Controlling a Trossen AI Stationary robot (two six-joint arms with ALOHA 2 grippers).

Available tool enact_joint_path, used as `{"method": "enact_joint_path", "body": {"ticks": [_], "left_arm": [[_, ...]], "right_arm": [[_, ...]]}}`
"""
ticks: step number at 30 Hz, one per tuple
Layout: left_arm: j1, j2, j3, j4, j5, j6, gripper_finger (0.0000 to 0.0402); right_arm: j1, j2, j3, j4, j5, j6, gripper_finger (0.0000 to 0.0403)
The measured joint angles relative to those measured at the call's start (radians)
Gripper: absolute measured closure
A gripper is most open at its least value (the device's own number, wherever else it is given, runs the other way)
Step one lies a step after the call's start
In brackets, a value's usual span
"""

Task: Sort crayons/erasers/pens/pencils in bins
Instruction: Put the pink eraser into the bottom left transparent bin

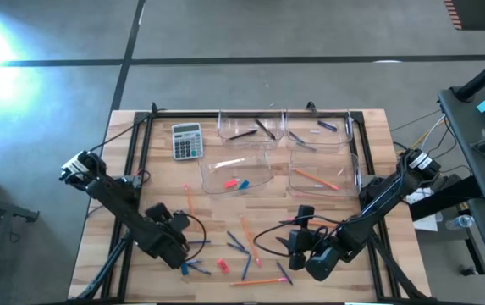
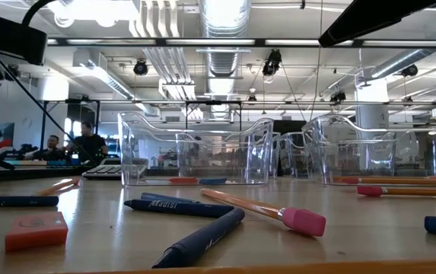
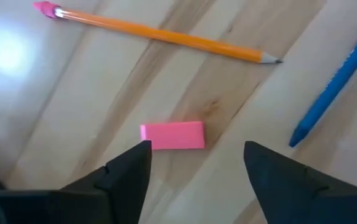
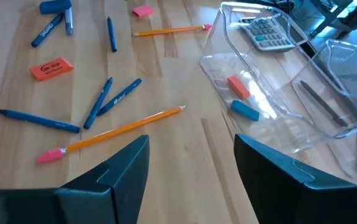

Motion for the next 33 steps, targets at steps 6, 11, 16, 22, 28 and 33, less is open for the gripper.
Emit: {"method": "enact_joint_path", "body": {"ticks": [6, 11, 16, 22, 28, 33], "left_arm": [[0.002, 0.000, -0.063, 0.073, 0.010, -0.006, 0.0157], [0.006, -0.001, -0.112, 0.148, 0.025, -0.050, 0.0157], [0.007, -0.002, -0.129, 0.137, 0.023, -0.086, 0.0157], [0.008, 0.015, -0.136, 0.137, 0.021, -0.088, 0.0157], [0.012, 0.056, -0.130, 0.130, -0.001, -0.077, 0.0157], [0.012, 0.097, -0.130, 0.133, 0.006, -0.072, 0.0177]], "right_arm": [[0.000, 0.000, -0.004, -0.001, 0.000, 0.008, 0.0177], [0.000, 0.000, -0.004, 0.000, 0.000, 0.007, 0.0177], [0.000, 0.000, -0.004, 0.000, 0.000, 0.008, 0.0177], [0.000, 0.000, -0.004, 0.000, 0.000, 0.008, 0.0177], [0.000, 0.000, -0.004, 0.000, 0.000, 0.008, 0.0177], [0.000, 0.000, -0.004, 0.000, 0.000, 0.008, 0.0177]]}}
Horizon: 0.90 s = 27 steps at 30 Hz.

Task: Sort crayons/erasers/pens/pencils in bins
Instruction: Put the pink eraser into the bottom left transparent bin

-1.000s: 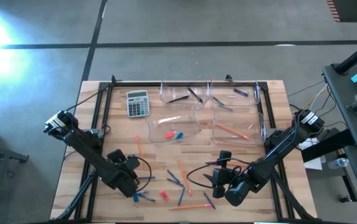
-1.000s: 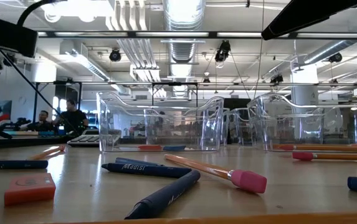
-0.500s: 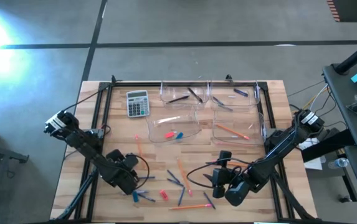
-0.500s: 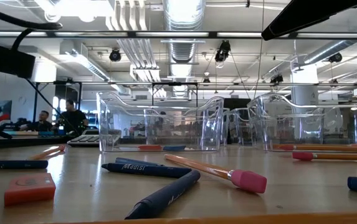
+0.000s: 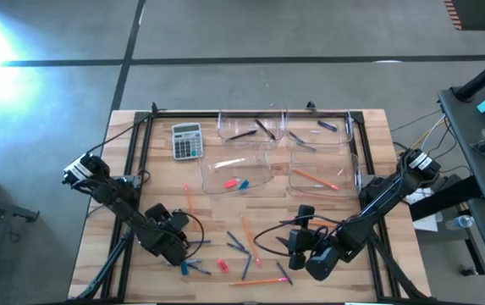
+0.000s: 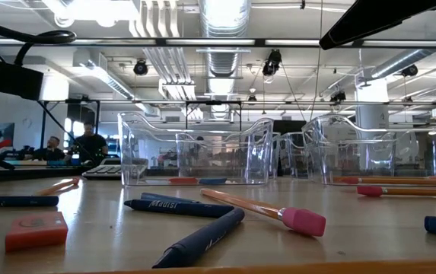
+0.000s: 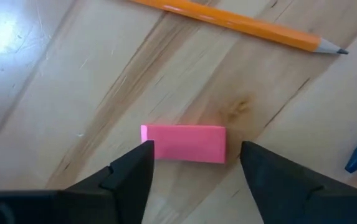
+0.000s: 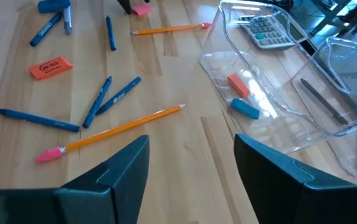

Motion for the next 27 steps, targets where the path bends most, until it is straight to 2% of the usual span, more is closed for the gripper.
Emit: {"method": "enact_joint_path", "body": {"ticks": [5, 13, 21, 27], "left_arm": [[0.001, 0.029, 0.000, 0.012, 0.016, 0.004, 0.0242], [0.002, 0.013, -0.002, 0.031, 0.033, 0.047, 0.0388], [0.001, -0.114, -0.001, -0.001, 0.010, 0.078, 0.0400], [0.001, -0.262, 0.032, -0.023, -0.126, 0.133, 0.0401]], "right_arm": [[0.000, 0.000, 0.000, 0.000, 0.000, 0.000, 0.0177], [0.000, 0.000, 0.000, 0.000, 0.000, 0.000, 0.0177], [0.000, 0.000, 0.000, 0.000, 0.000, 0.000, 0.0177], [0.000, 0.000, 0.000, 0.000, 0.000, 0.000, 0.0177]]}}
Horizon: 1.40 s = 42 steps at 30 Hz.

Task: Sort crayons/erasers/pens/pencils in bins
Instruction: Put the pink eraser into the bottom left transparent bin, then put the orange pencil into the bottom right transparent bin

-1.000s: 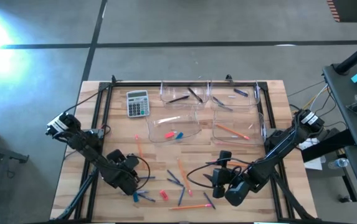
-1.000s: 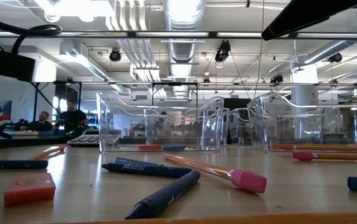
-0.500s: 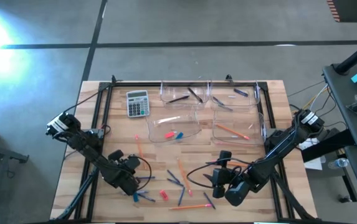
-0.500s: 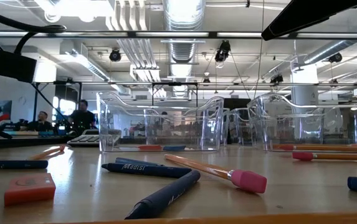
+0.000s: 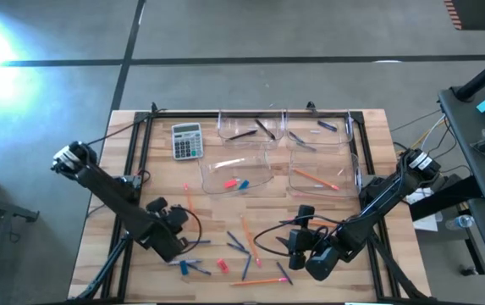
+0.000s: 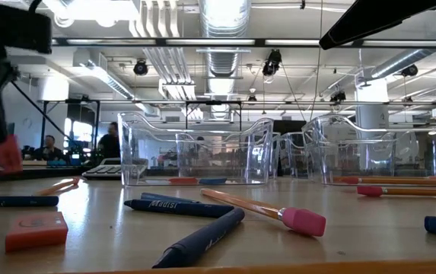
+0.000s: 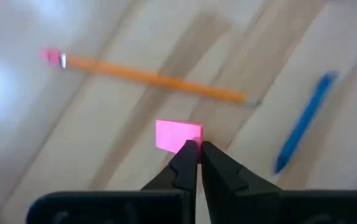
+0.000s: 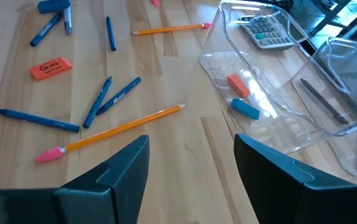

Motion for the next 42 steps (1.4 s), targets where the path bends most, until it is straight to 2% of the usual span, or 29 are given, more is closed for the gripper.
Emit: {"method": "enact_joint_path", "body": {"ticks": [6, 9, 11, 14, 17, 21, 23, 27, 31, 33, 42], "left_arm": [[0.000, -0.114, 0.048, 0.014, -0.154, 0.113, 0.0402], [0.006, -0.164, 0.092, 0.021, -0.280, 0.205, 0.0401], [0.034, -0.184, 0.117, 0.024, -0.337, 0.271, 0.0401], [0.118, -0.199, 0.137, 0.048, -0.370, 0.396, 0.0401], [0.240, -0.202, 0.137, 0.169, -0.320, 0.575, 0.0401], [0.411, -0.187, 0.120, 0.364, -0.146, 0.795, 0.0401], [0.492, -0.170, 0.115, 0.410, -0.067, 0.854, 0.0401], [0.604, -0.126, 0.113, 0.413, -0.019, 0.895, 0.0401], [0.650, -0.075, 0.113, 0.412, 0.037, 0.908, 0.0398], [0.656, -0.052, 0.113, 0.411, 0.046, 0.909, 0.0384], [0.657, -0.035, 0.119, 0.398, 0.053, 0.959, 0.0265]], "right_arm": [[0.000, 0.000, 0.000, 0.000, 0.000, 0.000, 0.0177], [0.000, 0.000, 0.000, 0.000, 0.000, 0.000, 0.0177], [-0.003, 0.000, 0.000, 0.002, 0.000, 0.000, 0.0177], [-0.007, 0.000, 0.000, 0.008, 0.000, 0.001, 0.0177], [-0.009, 0.000, 0.000, 0.008, 0.000, 0.006, 0.0177], [-0.009, 0.000, 0.000, 0.007, 0.000, 0.015, 0.0177], [-0.009, 0.000, 0.000, 0.008, 0.000, 0.041, 0.0177], [-0.009, 0.000, -0.004, 0.008, -0.001, 0.061, 0.0177], [-0.009, 0.000, -0.011, 0.008, 0.000, 0.067, 0.0177], [-0.009, 0.000, -0.014, 0.007, -0.001, 0.071, 0.0177], [-0.013, 0.000, -0.030, 0.023, 0.000, 0.087, 0.0177]]}}
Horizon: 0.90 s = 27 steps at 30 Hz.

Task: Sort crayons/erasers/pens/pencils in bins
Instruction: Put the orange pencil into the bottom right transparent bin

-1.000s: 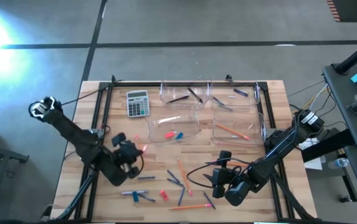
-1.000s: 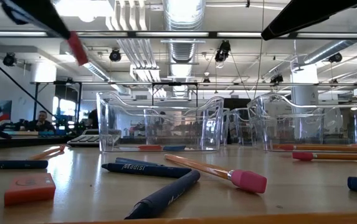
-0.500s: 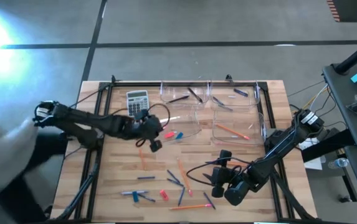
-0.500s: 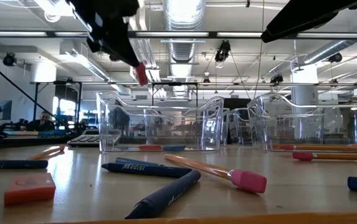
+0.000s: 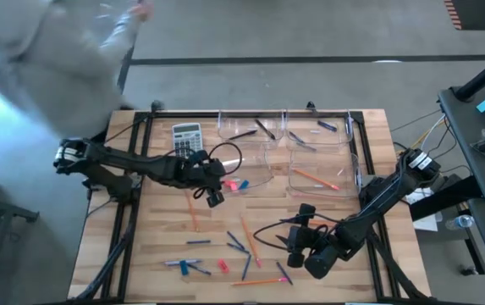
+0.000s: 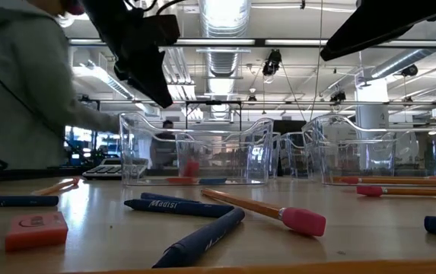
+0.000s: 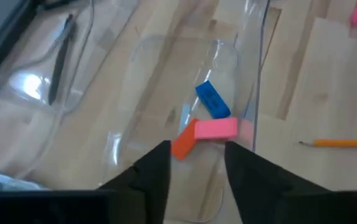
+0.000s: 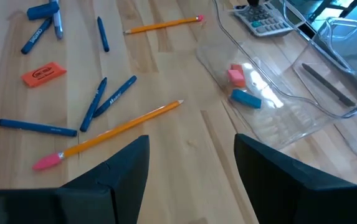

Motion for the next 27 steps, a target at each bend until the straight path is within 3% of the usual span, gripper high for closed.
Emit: {"method": "enact_joint_path", "body": {"ticks": [4, 10, 17, 23, 27], "left_arm": [[-0.003, -0.084, 0.009, -0.010, -0.033, 0.007, 0.0240], [-0.123, -0.304, -0.075, 0.113, -0.206, 0.015, 0.0238], [-0.310, -0.508, -0.449, 0.727, -0.245, 0.108, 0.0237], [-0.330, -0.497, -0.765, 1.268, -0.248, 0.130, 0.0237], [-0.330, -0.467, -0.865, 1.466, -0.249, 0.133, 0.0237]], "right_arm": [[0.000, 0.000, -0.006, 0.006, 0.000, -0.001, 0.0177], [0.000, 0.000, -0.022, 0.007, 0.000, -0.001, 0.0177], [-0.007, 0.000, -0.026, 0.011, 0.001, 0.006, 0.0177], [-0.038, 0.000, -0.028, 0.032, 0.001, -0.018, 0.0177], [-0.049, 0.000, -0.030, 0.094, -0.027, -0.057, 0.0177]]}}
